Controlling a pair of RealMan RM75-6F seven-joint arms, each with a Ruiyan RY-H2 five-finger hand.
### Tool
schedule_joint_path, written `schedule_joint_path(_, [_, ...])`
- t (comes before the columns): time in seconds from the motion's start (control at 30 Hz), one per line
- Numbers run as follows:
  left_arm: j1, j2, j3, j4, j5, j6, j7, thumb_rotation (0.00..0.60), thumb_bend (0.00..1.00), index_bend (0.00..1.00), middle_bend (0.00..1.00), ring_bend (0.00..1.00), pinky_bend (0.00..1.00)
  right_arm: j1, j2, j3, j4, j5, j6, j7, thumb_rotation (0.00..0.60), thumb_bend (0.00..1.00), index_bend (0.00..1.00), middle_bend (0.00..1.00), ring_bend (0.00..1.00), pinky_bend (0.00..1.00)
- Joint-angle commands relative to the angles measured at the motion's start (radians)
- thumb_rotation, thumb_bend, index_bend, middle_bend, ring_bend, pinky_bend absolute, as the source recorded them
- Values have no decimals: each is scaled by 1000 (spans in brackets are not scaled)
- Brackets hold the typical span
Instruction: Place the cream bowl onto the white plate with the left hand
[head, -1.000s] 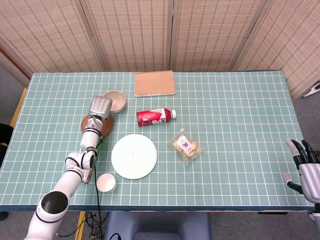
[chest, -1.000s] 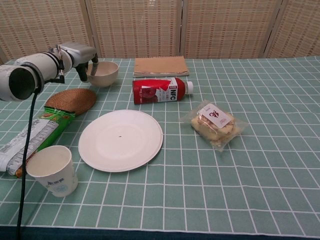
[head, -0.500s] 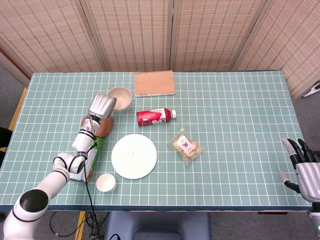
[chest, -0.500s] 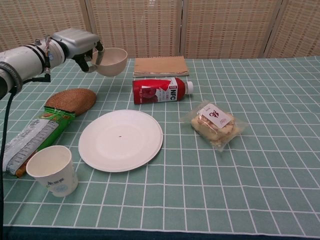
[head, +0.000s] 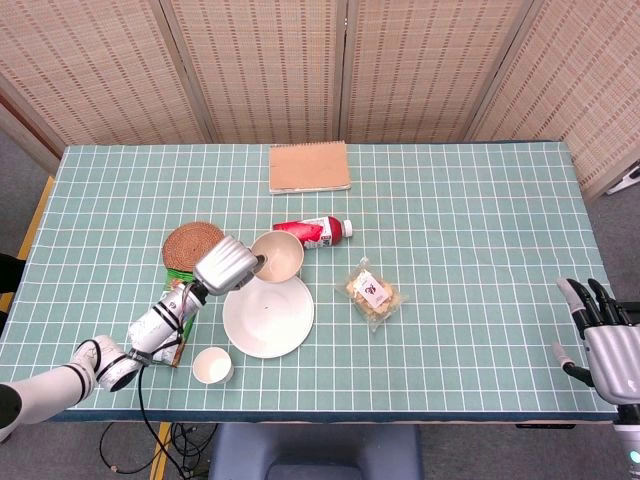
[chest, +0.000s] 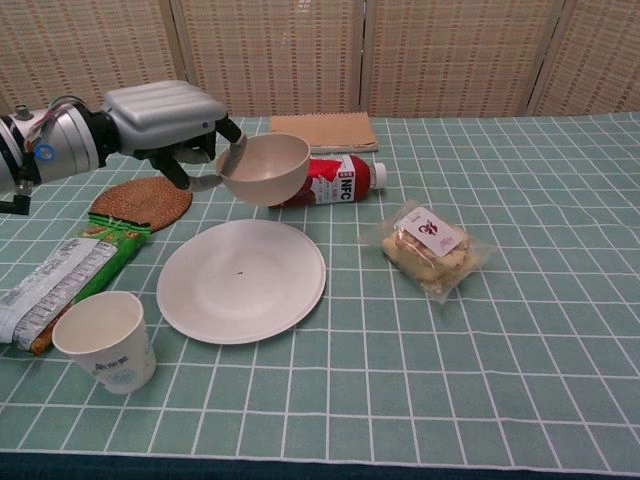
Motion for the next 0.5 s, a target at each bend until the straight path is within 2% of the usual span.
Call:
schedule_joint_path(0.03, [15, 50, 49, -87, 59, 14, 31, 600, 405, 660, 981, 947, 1000, -2, 0, -1, -1, -1, 2, -1, 600, 286, 0, 100, 18, 175])
schedule_joint_path(0.2, [23, 62, 77, -127, 84, 0, 54, 600, 404, 661, 980, 946, 1000, -5, 0, -2, -3, -1, 7, -3, 600, 286, 0, 100, 18, 175])
schedule_joint_path(0.5, [40, 40, 97, -115, 91, -26, 74, 600, 403, 663, 978, 944, 1000, -3, -1, -1, -5, 1, 3, -7, 600, 286, 0, 100, 18, 175])
